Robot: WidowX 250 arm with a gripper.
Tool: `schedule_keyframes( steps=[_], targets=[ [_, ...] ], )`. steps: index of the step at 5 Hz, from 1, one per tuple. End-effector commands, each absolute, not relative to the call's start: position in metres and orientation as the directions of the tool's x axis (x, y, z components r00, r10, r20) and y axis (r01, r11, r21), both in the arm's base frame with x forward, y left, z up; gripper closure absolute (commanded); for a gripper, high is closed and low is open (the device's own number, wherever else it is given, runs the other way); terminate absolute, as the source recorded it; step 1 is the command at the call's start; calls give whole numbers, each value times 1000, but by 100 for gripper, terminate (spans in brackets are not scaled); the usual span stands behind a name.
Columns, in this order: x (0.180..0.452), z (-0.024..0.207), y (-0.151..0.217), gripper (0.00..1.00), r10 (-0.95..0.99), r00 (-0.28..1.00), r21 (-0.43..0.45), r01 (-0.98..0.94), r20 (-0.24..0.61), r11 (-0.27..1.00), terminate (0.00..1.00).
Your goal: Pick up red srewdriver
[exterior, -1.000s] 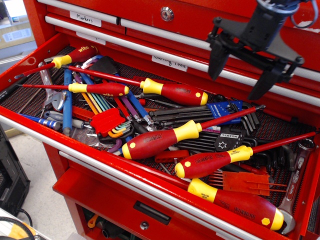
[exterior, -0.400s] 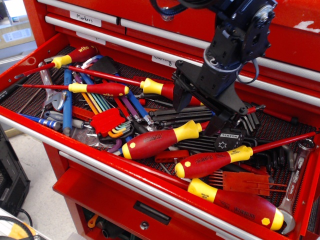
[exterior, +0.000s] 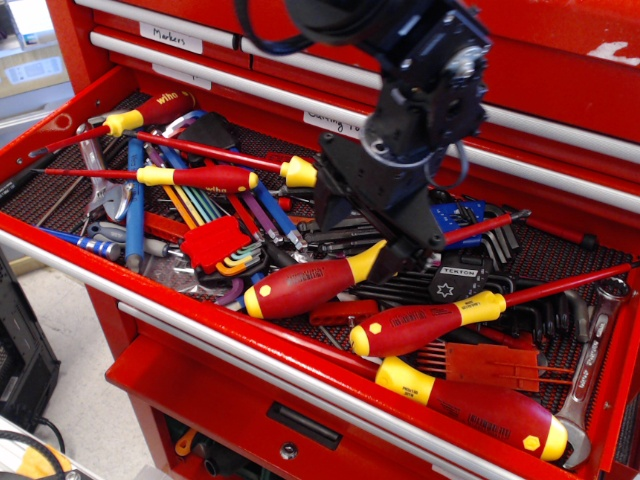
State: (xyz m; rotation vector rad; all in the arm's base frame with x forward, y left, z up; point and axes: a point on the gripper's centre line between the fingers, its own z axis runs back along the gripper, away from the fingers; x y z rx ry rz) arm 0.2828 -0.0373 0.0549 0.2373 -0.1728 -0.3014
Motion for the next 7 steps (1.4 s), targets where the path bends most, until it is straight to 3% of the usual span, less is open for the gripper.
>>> schedule_keyframes(
  steps=[1,4,5,7],
  targets=[
    [287,48,-23,0,-321,924,259,264,208,929,0],
    [293,11,-21,0,-277,919,193,228,280,954,0],
    [295,2,-24,100,-256,923,163,216,289,963,0],
    [296,35,-22,100,-266,939,203,223,219,953,0]
  ],
)
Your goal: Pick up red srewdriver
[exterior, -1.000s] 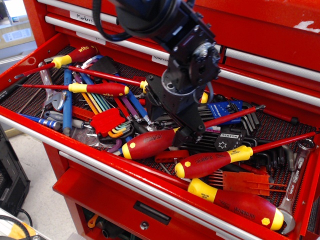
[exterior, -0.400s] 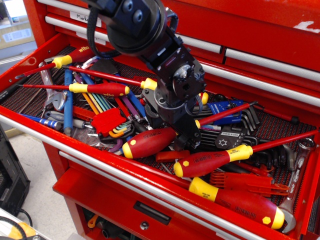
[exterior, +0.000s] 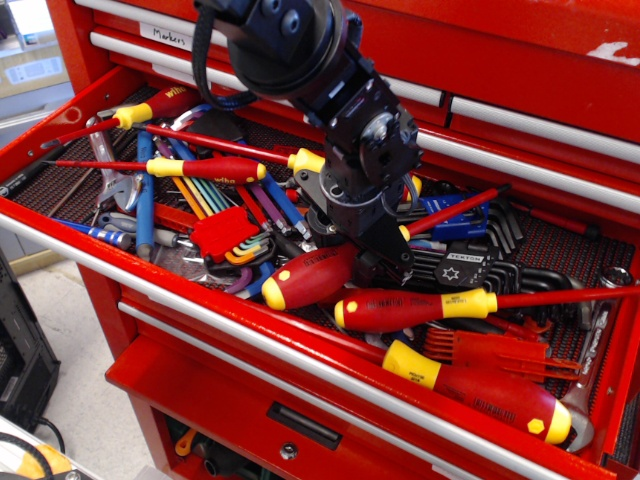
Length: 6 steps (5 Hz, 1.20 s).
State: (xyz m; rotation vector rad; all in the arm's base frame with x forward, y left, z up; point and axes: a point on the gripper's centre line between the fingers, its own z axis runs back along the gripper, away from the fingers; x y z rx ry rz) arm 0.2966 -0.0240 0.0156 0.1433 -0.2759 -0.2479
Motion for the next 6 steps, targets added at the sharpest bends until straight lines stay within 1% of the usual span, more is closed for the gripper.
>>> schedule_keyframes(
  steps=[1,2,3,4,5,6],
  targets=[
    [295,62,-21,100,-301,939,275,249,167,929,0],
    [291,86,-13,100,-332,934,326,275,130,904,0],
    [295,113,2,100,-431,894,398,353,123,847,0],
    [301,143,19,100,-530,840,444,434,116,784,0],
    [305,168,32,100,-560,822,446,465,103,765,0],
    [309,183,39,100,-621,777,479,509,101,715,100]
  ],
)
